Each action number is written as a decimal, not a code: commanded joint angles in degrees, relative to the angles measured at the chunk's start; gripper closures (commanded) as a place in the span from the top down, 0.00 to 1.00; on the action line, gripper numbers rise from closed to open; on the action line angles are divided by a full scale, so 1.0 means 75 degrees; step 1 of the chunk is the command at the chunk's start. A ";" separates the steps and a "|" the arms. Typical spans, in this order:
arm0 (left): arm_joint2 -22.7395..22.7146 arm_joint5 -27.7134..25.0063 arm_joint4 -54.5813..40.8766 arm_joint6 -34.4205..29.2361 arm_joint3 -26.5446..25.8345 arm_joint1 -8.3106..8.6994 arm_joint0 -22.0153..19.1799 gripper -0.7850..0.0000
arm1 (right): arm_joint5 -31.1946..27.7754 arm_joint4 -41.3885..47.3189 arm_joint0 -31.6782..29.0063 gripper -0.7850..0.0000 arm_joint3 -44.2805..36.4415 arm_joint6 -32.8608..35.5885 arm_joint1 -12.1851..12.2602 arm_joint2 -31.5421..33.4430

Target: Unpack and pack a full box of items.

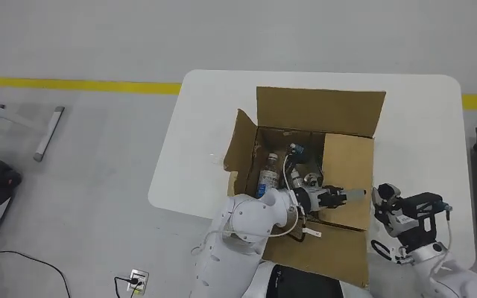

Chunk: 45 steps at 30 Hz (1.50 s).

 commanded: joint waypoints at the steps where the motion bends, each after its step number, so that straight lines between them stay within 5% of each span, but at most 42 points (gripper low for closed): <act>1: -0.0053 -0.0011 -0.0188 -0.0045 -0.0137 0.0012 -0.0139 1.00 | 0.0375 0.0373 -0.0053 1.00 -0.0114 -0.0004 -0.0016 0.0206; 6: 0.0174 -0.0231 -0.0470 -0.0219 -0.0376 0.0030 -0.0384 1.00 | 0.0666 0.1978 -0.0195 1.00 -0.0432 0.0300 -0.0051 0.0937; 13: 0.1256 -0.0531 -0.0697 0.0135 -0.0452 -0.0090 -0.0856 1.00 | 0.0078 0.5006 -0.0366 1.00 -0.0410 0.1135 -0.0052 0.2283; 23: 0.2684 -0.0595 -0.0362 0.0334 0.0529 -0.0343 -0.1770 1.00 | -0.0594 0.7680 -0.0747 1.00 -0.0392 0.1782 -0.0092 0.3532; 29: 0.2915 -0.0454 -0.0205 0.0335 0.0900 -0.0398 -0.1963 1.00 | -0.1016 0.8018 -0.0891 1.00 -0.0587 0.2138 -0.0109 0.3605; 34: 0.2977 -0.0350 0.0004 0.0310 0.1124 -0.0398 -0.2010 1.00 | -0.1171 0.7794 -0.0976 0.70 -0.0830 0.2251 -0.0125 0.3512; 40: 0.2921 -0.0320 0.0100 0.0331 0.1148 -0.0380 -0.1999 1.00 | -0.1054 0.7184 -0.0926 0.80 -0.0949 0.2315 -0.0132 0.3161; 45: 0.2815 -0.0308 0.0124 0.0295 0.1100 -0.0343 -0.1930 1.00 | -0.0931 0.6910 -0.0737 0.55 -0.0799 0.2320 -0.0137 0.2729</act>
